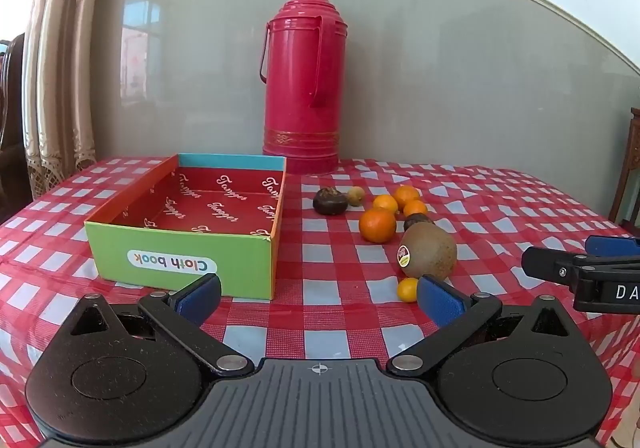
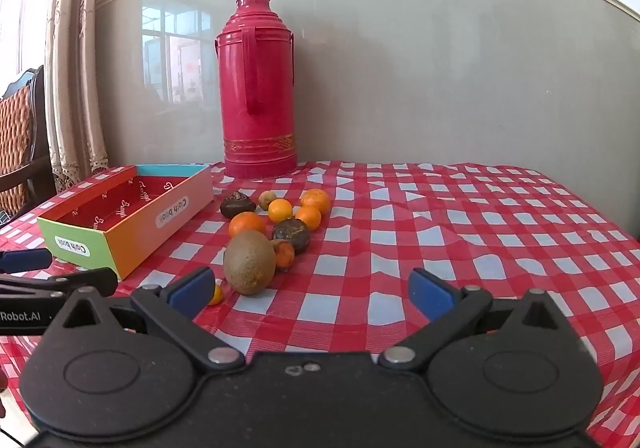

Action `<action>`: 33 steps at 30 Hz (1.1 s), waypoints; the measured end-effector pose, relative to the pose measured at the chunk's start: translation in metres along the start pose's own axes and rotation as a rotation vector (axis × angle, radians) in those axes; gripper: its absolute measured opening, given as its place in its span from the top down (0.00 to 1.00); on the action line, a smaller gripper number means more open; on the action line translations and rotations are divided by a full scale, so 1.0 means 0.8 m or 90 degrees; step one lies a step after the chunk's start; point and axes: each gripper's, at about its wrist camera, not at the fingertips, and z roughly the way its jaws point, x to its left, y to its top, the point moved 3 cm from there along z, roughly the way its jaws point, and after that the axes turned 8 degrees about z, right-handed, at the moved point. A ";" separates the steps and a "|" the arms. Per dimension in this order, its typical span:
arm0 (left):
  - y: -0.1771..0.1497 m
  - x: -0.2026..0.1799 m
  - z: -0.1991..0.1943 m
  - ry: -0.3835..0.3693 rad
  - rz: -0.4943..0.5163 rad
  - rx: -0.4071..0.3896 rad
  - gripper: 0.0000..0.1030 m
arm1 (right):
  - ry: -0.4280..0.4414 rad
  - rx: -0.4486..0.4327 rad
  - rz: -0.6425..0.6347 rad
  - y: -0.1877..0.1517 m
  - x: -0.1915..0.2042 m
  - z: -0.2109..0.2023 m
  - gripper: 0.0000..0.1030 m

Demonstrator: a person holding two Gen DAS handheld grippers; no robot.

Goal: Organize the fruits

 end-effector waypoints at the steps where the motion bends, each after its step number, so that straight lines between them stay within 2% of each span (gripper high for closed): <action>1: 0.000 0.000 0.001 0.000 0.000 0.000 0.00 | 0.000 -0.001 0.000 0.000 0.000 -0.001 0.05; 33: 0.001 -0.001 0.002 -0.006 -0.002 0.004 0.00 | -0.004 0.000 -0.002 0.000 -0.002 0.001 0.05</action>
